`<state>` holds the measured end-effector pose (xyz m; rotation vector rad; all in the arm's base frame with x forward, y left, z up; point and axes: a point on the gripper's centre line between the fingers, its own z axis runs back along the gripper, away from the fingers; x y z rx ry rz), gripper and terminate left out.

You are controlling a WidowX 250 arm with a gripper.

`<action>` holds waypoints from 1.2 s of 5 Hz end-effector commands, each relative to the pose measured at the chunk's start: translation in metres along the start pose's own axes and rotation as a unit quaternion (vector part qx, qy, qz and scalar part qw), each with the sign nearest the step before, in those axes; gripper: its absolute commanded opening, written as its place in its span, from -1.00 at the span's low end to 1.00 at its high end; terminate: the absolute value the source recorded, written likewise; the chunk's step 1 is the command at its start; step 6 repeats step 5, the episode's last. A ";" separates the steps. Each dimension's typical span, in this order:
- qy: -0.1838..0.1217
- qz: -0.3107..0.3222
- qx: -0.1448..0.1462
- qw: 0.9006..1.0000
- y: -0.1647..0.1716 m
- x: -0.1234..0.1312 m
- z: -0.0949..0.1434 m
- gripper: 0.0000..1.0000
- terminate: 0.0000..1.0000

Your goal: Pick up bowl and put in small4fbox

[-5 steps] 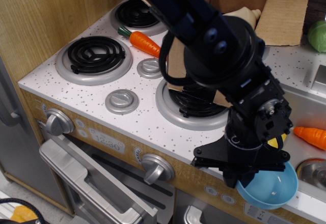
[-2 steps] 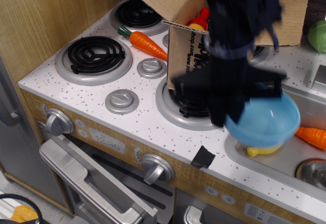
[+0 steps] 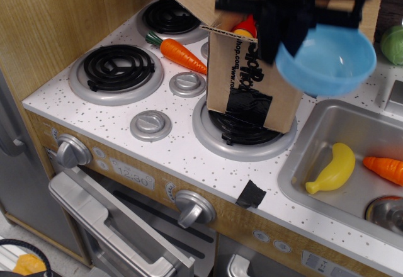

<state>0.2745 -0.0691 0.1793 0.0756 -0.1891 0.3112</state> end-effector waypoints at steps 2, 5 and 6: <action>-0.073 -0.052 0.014 0.996 0.025 0.088 0.030 -1.00 -1.00; -0.118 -0.083 0.013 0.990 0.049 0.138 0.019 1.00 1.00; -0.118 -0.083 0.013 0.990 0.049 0.138 0.019 1.00 1.00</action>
